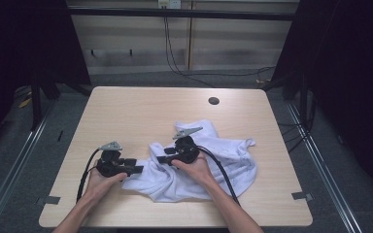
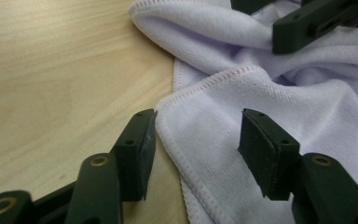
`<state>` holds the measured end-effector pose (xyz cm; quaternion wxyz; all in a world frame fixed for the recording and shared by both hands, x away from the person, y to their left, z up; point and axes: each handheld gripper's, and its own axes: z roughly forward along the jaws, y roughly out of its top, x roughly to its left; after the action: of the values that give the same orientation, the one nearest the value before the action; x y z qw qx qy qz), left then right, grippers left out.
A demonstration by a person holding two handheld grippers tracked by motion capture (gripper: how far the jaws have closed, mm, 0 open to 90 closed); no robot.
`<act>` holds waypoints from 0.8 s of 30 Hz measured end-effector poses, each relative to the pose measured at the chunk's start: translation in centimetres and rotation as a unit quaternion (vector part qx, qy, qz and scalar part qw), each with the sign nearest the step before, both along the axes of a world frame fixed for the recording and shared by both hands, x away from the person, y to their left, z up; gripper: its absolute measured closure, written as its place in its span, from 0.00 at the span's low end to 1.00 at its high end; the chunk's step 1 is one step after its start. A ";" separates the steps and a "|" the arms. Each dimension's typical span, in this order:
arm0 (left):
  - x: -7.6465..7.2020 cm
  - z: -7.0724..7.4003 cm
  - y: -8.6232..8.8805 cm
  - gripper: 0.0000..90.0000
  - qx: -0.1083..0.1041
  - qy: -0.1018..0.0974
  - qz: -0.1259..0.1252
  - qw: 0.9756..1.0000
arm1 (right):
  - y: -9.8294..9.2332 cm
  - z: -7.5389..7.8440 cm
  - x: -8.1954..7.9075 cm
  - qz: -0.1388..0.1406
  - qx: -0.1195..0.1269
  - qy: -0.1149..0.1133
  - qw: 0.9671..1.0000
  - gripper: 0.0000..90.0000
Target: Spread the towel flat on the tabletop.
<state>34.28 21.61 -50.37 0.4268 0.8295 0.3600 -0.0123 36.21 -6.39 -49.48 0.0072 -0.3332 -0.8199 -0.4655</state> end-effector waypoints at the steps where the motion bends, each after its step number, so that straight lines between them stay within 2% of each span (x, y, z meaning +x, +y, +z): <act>1: 0.0 0.0 0.0 0.54 0.000 0.000 0.000 1.000 | 0.0 0.0 0.0 0.000 0.000 0.000 1.000 0.58; 2: 0.0 0.0 -0.3 0.54 0.007 -0.004 -0.012 1.000 | 0.1 -0.2 -0.1 -0.004 -0.015 0.000 1.000 0.66; 3: -0.1 0.0 -0.6 0.67 0.014 -0.007 -0.022 1.000 | -0.1 -0.3 -0.3 -0.004 -0.021 -0.003 1.000 0.80; 4: -0.2 0.1 -1.0 0.84 0.024 -0.009 -0.033 0.999 | -0.9 0.0 -0.5 -0.018 -0.012 -0.016 1.000 0.92; 6: -0.4 0.3 -1.1 0.93 0.026 -0.016 -0.038 0.999 | -1.9 0.7 -0.8 -0.033 -0.006 -0.026 0.999 0.93; 8: -0.4 0.7 -0.6 0.95 0.004 -0.016 -0.031 0.999 | -3.4 2.0 -1.3 -0.049 -0.006 -0.039 0.998 0.94; 9: -0.4 0.7 -0.6 0.95 0.004 -0.016 -0.031 0.999 | -3.4 2.0 -1.3 -0.049 -0.006 -0.039 0.998 0.94; 10: -0.5 1.0 -0.3 0.95 -0.004 -0.021 -0.022 1.000 | -5.3 3.4 -1.9 -0.065 -0.002 -0.054 0.996 0.93; 11: -0.5 1.2 0.0 0.95 -0.013 -0.025 -0.016 0.999 | -5.3 3.4 -1.9 -0.065 -0.002 -0.054 0.996 0.93; 12: -0.5 1.7 0.6 0.95 -0.030 -0.030 -0.004 0.999 | -7.7 4.9 -3.0 -0.085 -0.002 -0.072 0.994 0.93; 13: -0.5 1.7 0.6 0.96 -0.030 -0.030 -0.004 0.999 | -7.7 4.9 -3.0 -0.085 -0.002 -0.072 0.994 0.93; 14: -0.7 1.9 0.9 0.96 -0.031 -0.035 0.003 0.999 | -8.6 5.2 -3.5 -0.092 -0.002 -0.076 0.993 0.93; 15: -0.7 2.1 1.1 0.96 -0.035 -0.039 0.009 0.999 | -11.2 5.9 -5.4 -0.115 -0.003 -0.104 0.988 0.93; 18: -0.7 2.3 1.2 0.96 -0.043 -0.040 0.023 0.998 | -14.1 6.1 -7.7 -0.141 -0.006 -0.113 0.984 0.93; 20: -0.7 2.3 1.0 0.96 -0.039 -0.041 0.021 0.998 | -14.9 6.0 -8.3 -0.145 -0.010 -0.112 0.983 0.93; 21: -0.7 2.3 0.8 0.96 -0.039 -0.042 0.020 0.998 | -16.0 5.8 -9.3 -0.152 -0.013 -0.105 0.983 0.93; 22: -0.8 2.3 0.7 0.96 -0.039 -0.039 0.017 0.998 | -17.8 5.2 -10.8 -0.167 -0.029 -0.087 0.982 0.94; 24: -1.1 2.2 0.3 0.96 -0.038 -0.034 0.003 0.999 | -19.6 4.3 -12.1 -0.178 -0.050 -0.067 0.981 0.94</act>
<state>33.17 21.90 -48.17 0.4699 0.8115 0.3473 0.0034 24.06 -25.94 -45.20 -0.1471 -0.4419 -0.7684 -0.4389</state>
